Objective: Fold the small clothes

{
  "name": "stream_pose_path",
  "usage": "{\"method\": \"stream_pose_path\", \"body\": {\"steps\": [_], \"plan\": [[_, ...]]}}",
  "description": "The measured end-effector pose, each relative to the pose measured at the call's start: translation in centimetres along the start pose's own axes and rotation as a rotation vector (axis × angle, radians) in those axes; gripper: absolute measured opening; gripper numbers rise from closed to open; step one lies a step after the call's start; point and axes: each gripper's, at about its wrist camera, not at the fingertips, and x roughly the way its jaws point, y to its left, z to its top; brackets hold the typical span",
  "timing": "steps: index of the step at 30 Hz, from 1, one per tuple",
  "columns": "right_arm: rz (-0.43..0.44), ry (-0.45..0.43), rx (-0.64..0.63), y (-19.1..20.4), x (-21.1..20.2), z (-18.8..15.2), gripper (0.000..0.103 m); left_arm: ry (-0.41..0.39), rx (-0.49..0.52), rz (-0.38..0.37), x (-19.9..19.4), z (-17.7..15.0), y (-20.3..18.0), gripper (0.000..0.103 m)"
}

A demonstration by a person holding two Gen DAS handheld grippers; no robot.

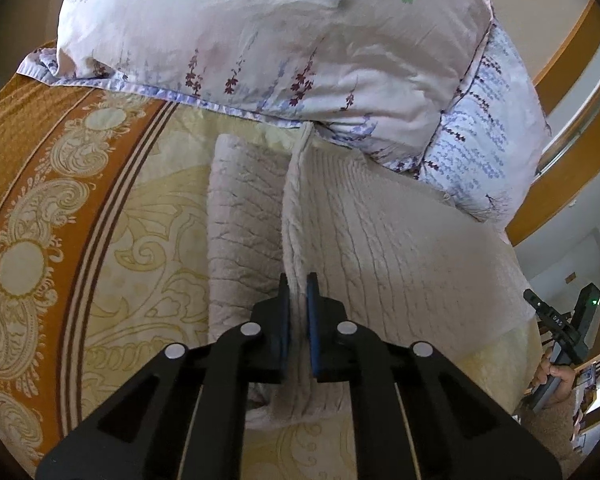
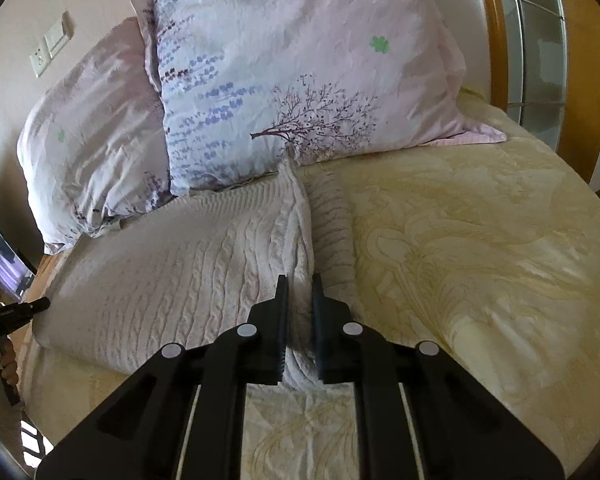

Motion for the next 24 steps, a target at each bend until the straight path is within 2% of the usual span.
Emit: {"method": "stream_pose_path", "body": {"steps": [5, 12, 15, 16, 17, 18, 19, 21, 24], "plan": [[-0.035, 0.031, 0.005, -0.3, -0.1, -0.9, 0.011, 0.013, 0.009, -0.013, -0.7, -0.6, 0.5, 0.007], [-0.121, 0.093, 0.004, -0.7, 2.4, -1.6, 0.011, 0.027, 0.049, 0.023, 0.3, -1.3, 0.6, 0.008], [-0.14, 0.097, -0.005, -0.2, 2.3, -1.2, 0.013, 0.017, 0.058, 0.031, 0.3, -1.2, 0.3, 0.014], [-0.141, 0.092, 0.001, -0.1, 1.9, -1.1, 0.018, 0.013, 0.058, 0.028, 0.1, -1.2, 0.2, 0.016], [-0.147, 0.08, 0.007, 0.0, 1.5, -0.9, 0.022, 0.009, 0.06, 0.027, -0.1, -1.1, 0.2, 0.026], [-0.154, 0.048, 0.005, 0.3, 0.8, -0.4, 0.032, -0.007, 0.061, 0.033, -0.5, -1.0, 0.0, 0.038], [-0.156, 0.018, -0.005, 0.8, 0.2, -0.1, 0.038, -0.031, 0.063, 0.046, -1.1, -0.8, -0.2, 0.045], [-0.129, -0.031, -0.051, 2.4, -0.5, 0.7, 0.041, -0.092, 0.079, 0.07, -2.1, -0.3, -0.9, 0.06], [-0.069, -0.012, -0.133, 5.5, 1.0, 1.4, 0.042, -0.143, 0.118, 0.054, -2.3, 0.4, -2.9, 0.075]]}}
